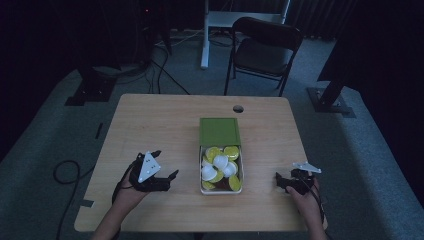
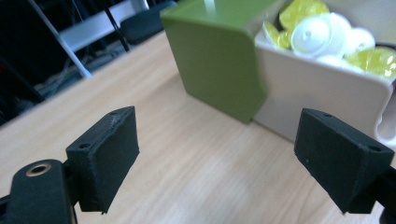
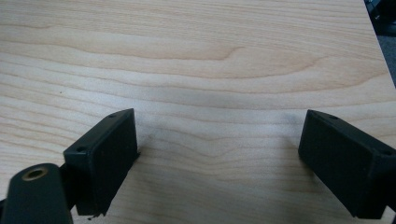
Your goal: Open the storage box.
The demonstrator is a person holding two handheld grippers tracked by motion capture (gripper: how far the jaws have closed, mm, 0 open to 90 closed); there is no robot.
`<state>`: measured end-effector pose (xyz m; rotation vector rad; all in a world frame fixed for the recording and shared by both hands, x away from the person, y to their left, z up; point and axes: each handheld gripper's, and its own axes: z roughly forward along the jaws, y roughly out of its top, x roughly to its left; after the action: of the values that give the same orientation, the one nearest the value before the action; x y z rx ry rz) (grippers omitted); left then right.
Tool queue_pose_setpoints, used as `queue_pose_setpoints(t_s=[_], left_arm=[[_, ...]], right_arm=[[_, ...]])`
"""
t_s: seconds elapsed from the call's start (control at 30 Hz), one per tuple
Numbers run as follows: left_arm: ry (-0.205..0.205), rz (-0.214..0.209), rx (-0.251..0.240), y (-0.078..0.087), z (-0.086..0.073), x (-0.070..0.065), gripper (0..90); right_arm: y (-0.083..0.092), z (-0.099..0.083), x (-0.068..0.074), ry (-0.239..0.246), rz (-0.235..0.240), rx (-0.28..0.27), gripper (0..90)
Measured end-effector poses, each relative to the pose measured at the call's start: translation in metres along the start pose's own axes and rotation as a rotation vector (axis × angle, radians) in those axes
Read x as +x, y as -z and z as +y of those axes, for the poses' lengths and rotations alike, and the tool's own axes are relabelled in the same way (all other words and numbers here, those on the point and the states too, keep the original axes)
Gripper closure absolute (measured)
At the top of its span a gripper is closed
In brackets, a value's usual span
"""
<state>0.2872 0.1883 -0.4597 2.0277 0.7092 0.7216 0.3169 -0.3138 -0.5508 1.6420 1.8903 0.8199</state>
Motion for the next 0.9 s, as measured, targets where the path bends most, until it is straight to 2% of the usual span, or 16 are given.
queue_pose_setpoints(t_s=[0.07, 0.17, 0.2, 0.27, 0.37, 0.4, 0.5, 0.6, 0.7, 0.77, 0.9], left_arm=[[0.004, -0.012, 0.022, -0.001, -0.007, 0.002, 9.0], [0.008, -0.007, 0.039, -0.003, -0.015, 0.003, 8.8], [-0.001, 0.006, 0.053, -0.004, -0.018, 0.003, 7.2], [0.001, 0.005, 0.082, -0.006, -0.023, 0.003, 1.8], [0.001, 0.009, 0.089, -0.006, -0.028, 0.004, 1.7], [0.005, 0.017, 0.104, -0.007, -0.035, 0.005, 1.7], [0.015, 0.027, 0.105, -0.008, -0.044, 0.008, 1.7], [0.005, 0.064, 0.121, -0.008, -0.051, 0.009, 1.7], [0.042, 0.054, 0.122, -0.007, -0.056, 0.012, 1.7], [0.041, 0.061, 0.126, -0.007, -0.058, 0.013, 1.7], [0.082, 0.047, 0.156, -0.005, -0.07, 0.021, 1.7]], right_arm=[[0.0, 0.0, 0.0, 0.0, 0.0, 0.0, 11.2], [0.0, 0.0, 0.0, 0.0, 0.0, 0.0, 11.1], [0.0, 0.0, 0.0, 0.0, 0.0, 0.0, 11.1], [0.0, 0.0, 0.0, 0.0, 0.0, 0.0, 11.1], [0.0, 0.0, 0.0, 0.0, 0.0, 0.0, 11.2], [0.0, 0.0, 0.0, 0.0, 0.0, 0.0, 11.1], [0.0, 0.0, 0.0, 0.001, 0.0, 0.0, 11.2], [0.0, 0.0, 0.0, 0.0, 0.0, 0.0, 11.1], [0.0, 0.0, 0.0, 0.0, 0.0, 0.0, 11.2], [0.0, 0.0, 0.0, 0.001, 0.0, 0.0, 11.2], [0.0, 0.0, 0.0, 0.0, 0.0, 0.0, 11.2]])
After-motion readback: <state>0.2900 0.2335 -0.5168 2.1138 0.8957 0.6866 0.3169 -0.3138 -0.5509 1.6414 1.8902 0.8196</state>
